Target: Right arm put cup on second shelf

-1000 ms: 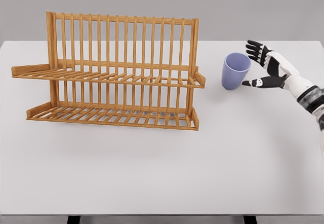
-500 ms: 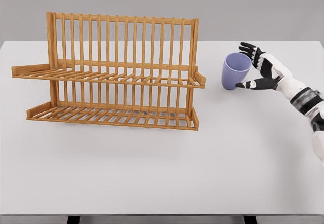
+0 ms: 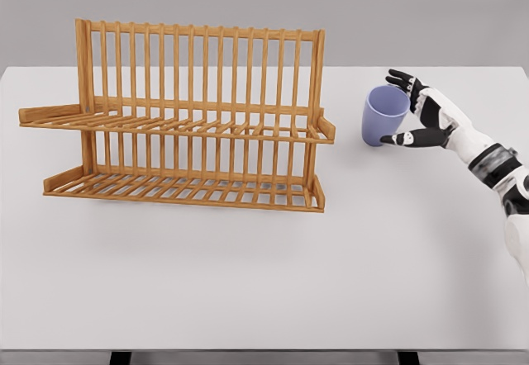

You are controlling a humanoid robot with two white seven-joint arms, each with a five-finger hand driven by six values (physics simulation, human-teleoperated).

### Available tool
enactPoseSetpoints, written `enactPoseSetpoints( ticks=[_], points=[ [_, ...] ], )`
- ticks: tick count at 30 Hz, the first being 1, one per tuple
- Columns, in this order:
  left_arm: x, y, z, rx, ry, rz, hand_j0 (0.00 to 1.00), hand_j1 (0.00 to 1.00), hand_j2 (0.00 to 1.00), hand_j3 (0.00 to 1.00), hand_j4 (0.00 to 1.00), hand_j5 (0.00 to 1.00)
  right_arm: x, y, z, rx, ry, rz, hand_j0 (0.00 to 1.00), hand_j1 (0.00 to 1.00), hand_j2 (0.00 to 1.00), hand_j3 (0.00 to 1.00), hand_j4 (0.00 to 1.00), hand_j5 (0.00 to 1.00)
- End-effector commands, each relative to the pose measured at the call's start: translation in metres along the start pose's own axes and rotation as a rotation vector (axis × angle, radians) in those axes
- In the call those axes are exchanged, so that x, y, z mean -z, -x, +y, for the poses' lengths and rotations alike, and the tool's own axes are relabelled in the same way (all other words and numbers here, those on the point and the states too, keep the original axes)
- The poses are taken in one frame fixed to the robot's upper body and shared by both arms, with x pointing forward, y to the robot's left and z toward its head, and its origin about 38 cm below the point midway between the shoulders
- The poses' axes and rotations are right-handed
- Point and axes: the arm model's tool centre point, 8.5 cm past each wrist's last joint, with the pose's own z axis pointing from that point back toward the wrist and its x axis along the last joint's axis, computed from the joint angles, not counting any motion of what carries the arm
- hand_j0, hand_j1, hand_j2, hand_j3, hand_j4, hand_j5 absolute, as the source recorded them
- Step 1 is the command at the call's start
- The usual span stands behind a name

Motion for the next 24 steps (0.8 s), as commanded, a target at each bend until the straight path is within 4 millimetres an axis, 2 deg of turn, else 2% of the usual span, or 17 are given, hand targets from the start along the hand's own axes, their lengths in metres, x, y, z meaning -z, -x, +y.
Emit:
enactPoseSetpoints(
  ticks=[1,6,13,14,15,17,24],
  points=[
    [0.0,0.0,-0.0001,0.0,0.001,0.0,1.0,1.0,1.0,1.0,1.0,1.0,0.0004,0.0,0.0005,0.005,0.0,-0.003,1.0,1.0,1.0,1.0,1.0,1.0],
    [0.0,0.0,-0.0001,0.0,0.001,0.0,1.0,1.0,1.0,1.0,1.0,1.0,0.0047,0.0015,0.0069,0.019,-0.005,-0.01,1.0,1.0,1.0,1.0,1.0,1.0],
    [0.0,0.0,-0.0001,0.0,0.001,0.0,1.0,1.0,1.0,1.0,1.0,1.0,0.0036,0.0036,0.0059,0.022,-0.003,-0.002,1.0,1.0,1.0,1.0,1.0,1.0],
    [0.0,0.0,-0.0001,0.0,0.001,0.0,1.0,1.0,1.0,1.0,1.0,1.0,0.0036,0.0036,0.0059,0.022,-0.003,-0.002,0.94,0.94,0.94,0.94,0.94,0.94],
    [0.0,0.0,-0.0001,0.0,0.001,0.0,1.0,1.0,1.0,1.0,1.0,1.0,0.0034,0.0034,0.0055,0.022,-0.001,-0.002,0.82,0.82,0.82,0.82,0.82,0.82],
    [0.0,0.0,-0.0001,0.002,0.001,0.0,1.0,1.0,1.0,1.0,1.0,1.0,0.0034,0.0034,0.0055,0.022,-0.001,-0.002,0.72,0.72,0.72,0.72,0.72,0.72],
    [0.0,0.0,-0.0001,0.0,0.001,0.0,1.0,1.0,1.0,1.0,1.0,1.0,0.0045,-0.0005,0.004,0.019,0.001,-0.014,0.7,0.7,0.7,0.7,0.7,0.7]
  ],
)
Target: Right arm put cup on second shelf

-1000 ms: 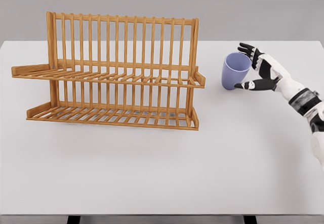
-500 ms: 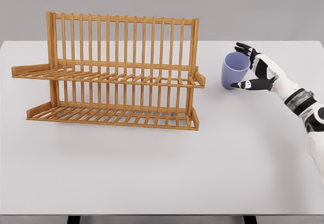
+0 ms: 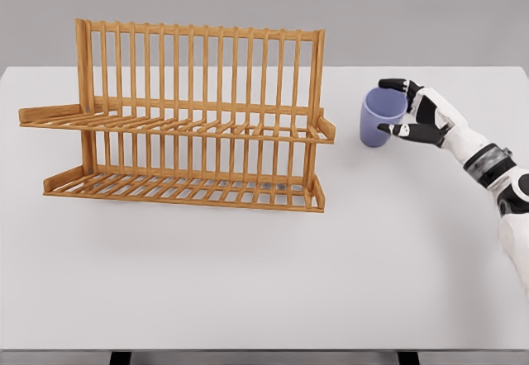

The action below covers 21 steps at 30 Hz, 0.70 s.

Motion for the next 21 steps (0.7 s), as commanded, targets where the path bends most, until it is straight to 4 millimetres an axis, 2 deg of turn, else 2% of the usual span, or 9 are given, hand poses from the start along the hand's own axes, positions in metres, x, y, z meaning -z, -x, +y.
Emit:
enactPoseSetpoints(
  ticks=[1,8,21],
  points=[
    [0.0,0.0,0.0,0.0,0.001,0.0,1.0,1.0,1.0,1.0,1.0,1.0,0.0,-0.002,-0.001,0.0,0.0,-0.006,0.7,0.7,0.7,0.7,0.7,0.7],
    [0.0,0.0,0.0,0.0,-0.001,0.0,1.0,1.0,1.0,1.0,1.0,1.0,0.001,-0.006,-0.002,-0.006,0.002,-0.016,0.7,0.7,0.7,0.7,0.7,0.7],
    [0.0,0.0,0.0,0.0,0.001,0.0,1.0,1.0,1.0,1.0,1.0,1.0,0.003,-0.026,-0.005,-0.017,-0.004,-0.074,0.7,0.7,0.7,0.7,0.7,0.7]
  ],
)
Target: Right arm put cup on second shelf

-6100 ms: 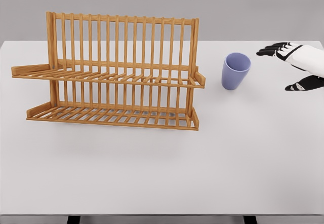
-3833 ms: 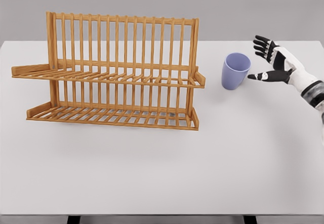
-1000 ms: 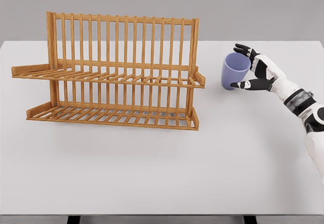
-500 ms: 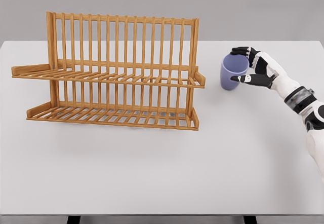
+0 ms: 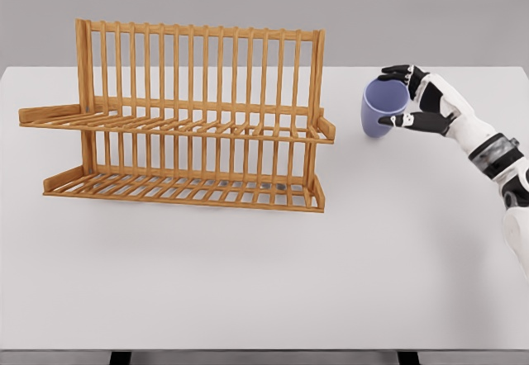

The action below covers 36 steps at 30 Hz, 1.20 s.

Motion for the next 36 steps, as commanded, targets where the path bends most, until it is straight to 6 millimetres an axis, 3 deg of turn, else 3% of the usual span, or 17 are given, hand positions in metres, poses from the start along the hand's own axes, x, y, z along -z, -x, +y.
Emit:
enactPoseSetpoints(
  ticks=[1,7,36],
  points=[
    [0.0,0.0,0.0,0.002,0.001,0.0,1.0,1.0,1.0,1.0,1.0,1.0,0.001,-0.004,0.0,0.002,0.0,-0.013,0.7,0.7,0.7,0.7,0.7,0.7],
    [0.0,0.0,0.0,0.0,0.001,0.0,1.0,1.0,1.0,1.0,1.0,1.0,-0.01,-0.025,-0.015,-0.01,0.01,-0.061,0.7,0.7,0.7,0.7,0.7,0.7],
    [0.0,0.0,0.0,0.0,0.001,0.0,1.0,1.0,1.0,1.0,1.0,1.0,-0.005,-0.068,0.006,0.045,-0.056,-0.155,0.7,0.7,0.7,0.7,0.7,0.7]
  ],
)
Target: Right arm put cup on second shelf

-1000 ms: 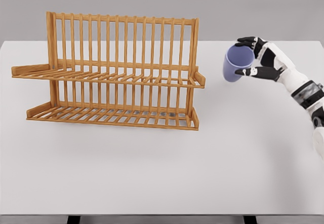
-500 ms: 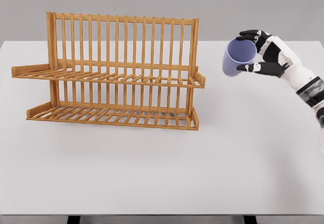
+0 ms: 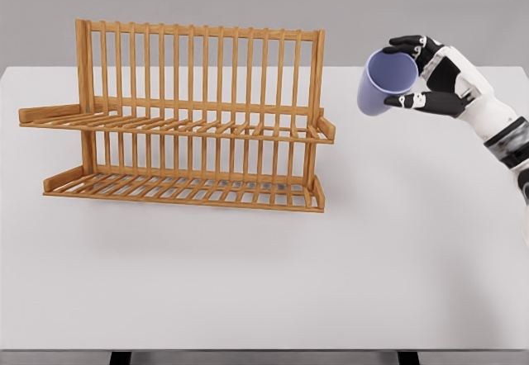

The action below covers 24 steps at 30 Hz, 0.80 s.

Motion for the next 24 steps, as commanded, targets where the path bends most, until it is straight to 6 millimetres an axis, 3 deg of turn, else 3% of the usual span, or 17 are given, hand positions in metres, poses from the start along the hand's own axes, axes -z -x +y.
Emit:
enactPoseSetpoints(
  ticks=[1,24],
  points=[
    [0.0,0.0,0.0,0.0,0.001,0.0,1.0,1.0,1.0,1.0,1.0,1.0,0.002,-0.004,0.001,0.01,-0.004,-0.012,0.7,0.7,0.7,0.7,0.7,0.7],
    [0.0,0.0,0.0,0.0,-0.001,0.0,1.0,1.0,1.0,1.0,1.0,1.0,0.023,-0.03,0.029,0.008,-0.077,-0.102,0.7,0.7,0.7,0.7,0.7,0.7]
  ],
)
